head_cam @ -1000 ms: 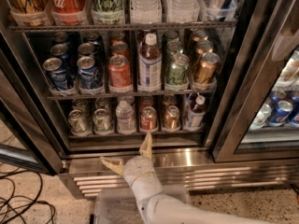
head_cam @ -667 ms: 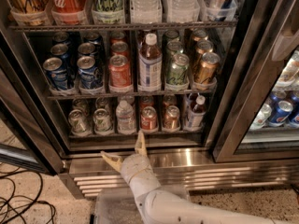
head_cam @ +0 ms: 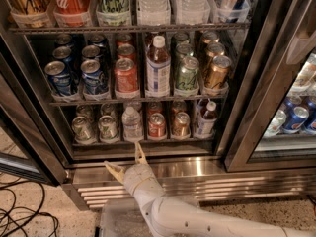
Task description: Pick water bottle from bottom shelf of fridge
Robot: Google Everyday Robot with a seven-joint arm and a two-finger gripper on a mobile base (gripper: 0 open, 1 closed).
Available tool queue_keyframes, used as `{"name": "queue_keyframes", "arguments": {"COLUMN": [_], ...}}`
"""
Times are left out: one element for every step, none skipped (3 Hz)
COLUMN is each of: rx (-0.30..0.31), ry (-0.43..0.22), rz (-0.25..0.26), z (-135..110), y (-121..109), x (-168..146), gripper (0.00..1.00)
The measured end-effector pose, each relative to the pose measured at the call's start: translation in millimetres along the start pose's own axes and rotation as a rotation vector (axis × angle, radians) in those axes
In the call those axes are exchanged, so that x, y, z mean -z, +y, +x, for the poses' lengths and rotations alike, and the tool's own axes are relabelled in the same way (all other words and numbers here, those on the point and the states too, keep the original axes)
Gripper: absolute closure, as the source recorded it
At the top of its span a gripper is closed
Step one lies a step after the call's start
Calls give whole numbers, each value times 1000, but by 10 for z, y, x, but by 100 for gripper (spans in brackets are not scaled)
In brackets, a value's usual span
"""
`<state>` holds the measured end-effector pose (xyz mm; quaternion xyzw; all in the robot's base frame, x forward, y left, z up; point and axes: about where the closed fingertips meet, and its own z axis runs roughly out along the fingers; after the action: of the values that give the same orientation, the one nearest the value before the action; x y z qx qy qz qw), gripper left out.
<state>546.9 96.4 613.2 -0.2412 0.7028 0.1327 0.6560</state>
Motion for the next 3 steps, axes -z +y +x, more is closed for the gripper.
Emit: {"name": "queue_keyframes", "arguments": {"rx": [-4, -18, -11], "ry": [5, -7, -38], "rz": [-21, 6, 37], "z": [38, 59, -31], "y": [46, -36, -139], "x": [-36, -98, -172], "gripper": [24, 21, 21]}}
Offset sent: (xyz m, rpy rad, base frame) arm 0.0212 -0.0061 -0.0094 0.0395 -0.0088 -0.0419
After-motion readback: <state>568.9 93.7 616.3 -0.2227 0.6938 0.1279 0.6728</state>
